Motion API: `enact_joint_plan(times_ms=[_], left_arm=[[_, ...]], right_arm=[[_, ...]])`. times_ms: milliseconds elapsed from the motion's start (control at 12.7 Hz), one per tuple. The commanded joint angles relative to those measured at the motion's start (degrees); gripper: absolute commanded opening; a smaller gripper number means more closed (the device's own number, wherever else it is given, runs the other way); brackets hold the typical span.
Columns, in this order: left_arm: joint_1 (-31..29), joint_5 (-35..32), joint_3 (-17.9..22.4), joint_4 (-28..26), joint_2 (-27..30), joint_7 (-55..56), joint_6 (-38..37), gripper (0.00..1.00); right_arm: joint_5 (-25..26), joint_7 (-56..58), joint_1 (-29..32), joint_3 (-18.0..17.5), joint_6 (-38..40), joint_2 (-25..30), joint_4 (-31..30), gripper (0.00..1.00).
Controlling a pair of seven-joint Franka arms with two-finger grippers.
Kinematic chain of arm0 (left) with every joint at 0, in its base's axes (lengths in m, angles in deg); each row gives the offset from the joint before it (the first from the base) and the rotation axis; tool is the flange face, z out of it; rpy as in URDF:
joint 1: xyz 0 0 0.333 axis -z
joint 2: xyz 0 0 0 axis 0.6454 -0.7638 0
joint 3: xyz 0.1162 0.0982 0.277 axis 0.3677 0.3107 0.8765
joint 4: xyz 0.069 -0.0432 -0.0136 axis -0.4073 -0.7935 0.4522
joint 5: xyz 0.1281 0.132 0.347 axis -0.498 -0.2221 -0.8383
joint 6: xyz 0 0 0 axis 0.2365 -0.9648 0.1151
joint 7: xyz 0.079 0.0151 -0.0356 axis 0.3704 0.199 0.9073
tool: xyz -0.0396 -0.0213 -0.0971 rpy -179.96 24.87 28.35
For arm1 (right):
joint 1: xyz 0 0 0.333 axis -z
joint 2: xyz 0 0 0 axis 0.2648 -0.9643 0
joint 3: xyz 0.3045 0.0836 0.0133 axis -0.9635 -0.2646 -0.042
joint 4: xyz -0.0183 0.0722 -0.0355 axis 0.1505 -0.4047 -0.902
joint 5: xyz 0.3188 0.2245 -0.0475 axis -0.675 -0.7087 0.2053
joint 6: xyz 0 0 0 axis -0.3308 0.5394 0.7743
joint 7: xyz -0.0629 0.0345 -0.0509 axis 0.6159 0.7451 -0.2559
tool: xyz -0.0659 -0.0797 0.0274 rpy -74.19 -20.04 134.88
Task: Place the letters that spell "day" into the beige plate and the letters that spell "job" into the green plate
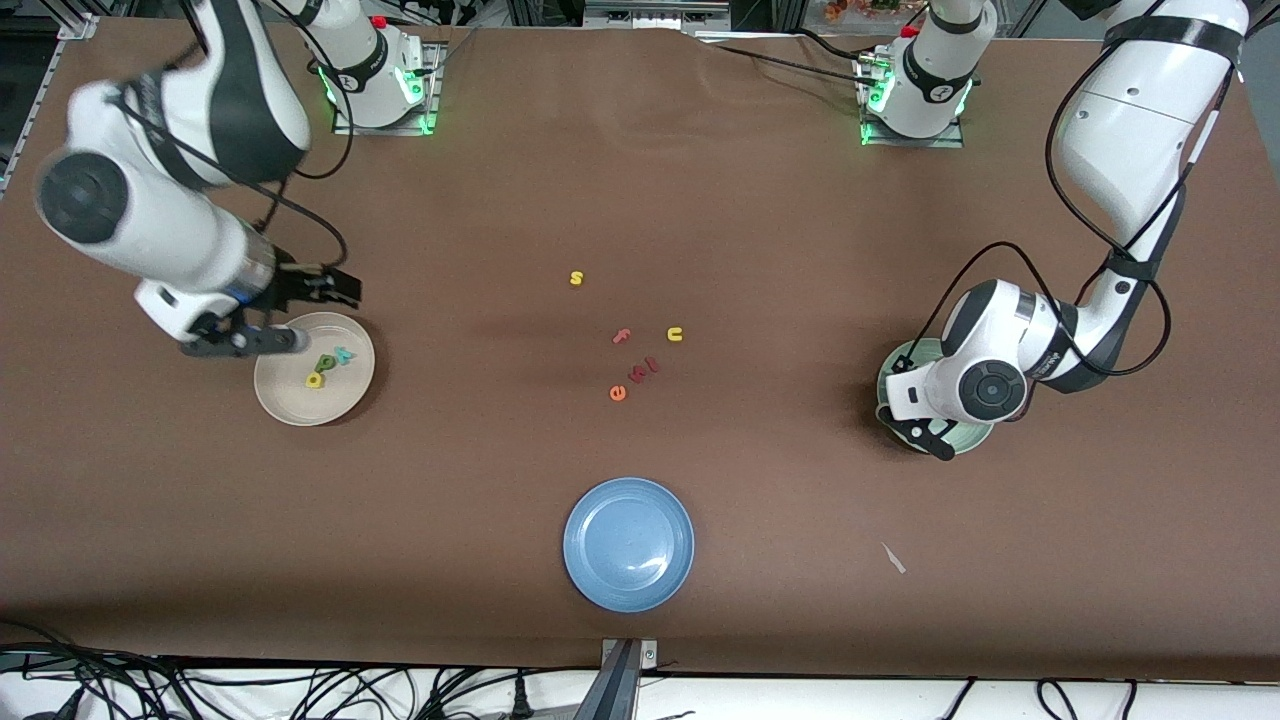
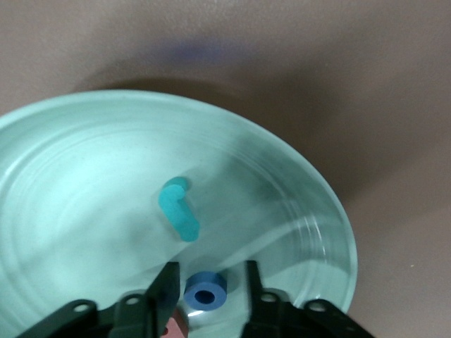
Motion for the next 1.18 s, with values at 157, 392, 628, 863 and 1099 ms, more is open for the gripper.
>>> enact_joint_plan(times_ms=[157,392,628,863,1099], left_arm=[[-1.5,5.1,-1.5,-1.5,7.3,-0.4,-3.9,1.0],[-1.3,12.1,-1.8,-0.4,16.1,-0.4,-12.1,1.0],[-1.2,15.1,-1.8,2.1,23.7,-0.2,-15.1,1.0],[-0.7,15.2,-1.8,10.0,25.5,-0.2,-15.6,1.0],[-1.1,15.2,-1.7,18.0,25.4,-0.2,-21.5,1.0]], right_arm=[[3.4,3.9,5.8,-2.1,7.9,7.7,2.1,1.0],[4.5,4.2,10.6,-6.7,13.6,8.6,5.9,1.0],[3.9,4.5,11.8,-6.7,13.3,8.5,6.1,1.0],[4.0,4.6,11.6,-6.4,14.3,7.7,9.4,1.0],[3.1,4.8,11.1,-4.6,14.7,7.6,10.2,1.0]])
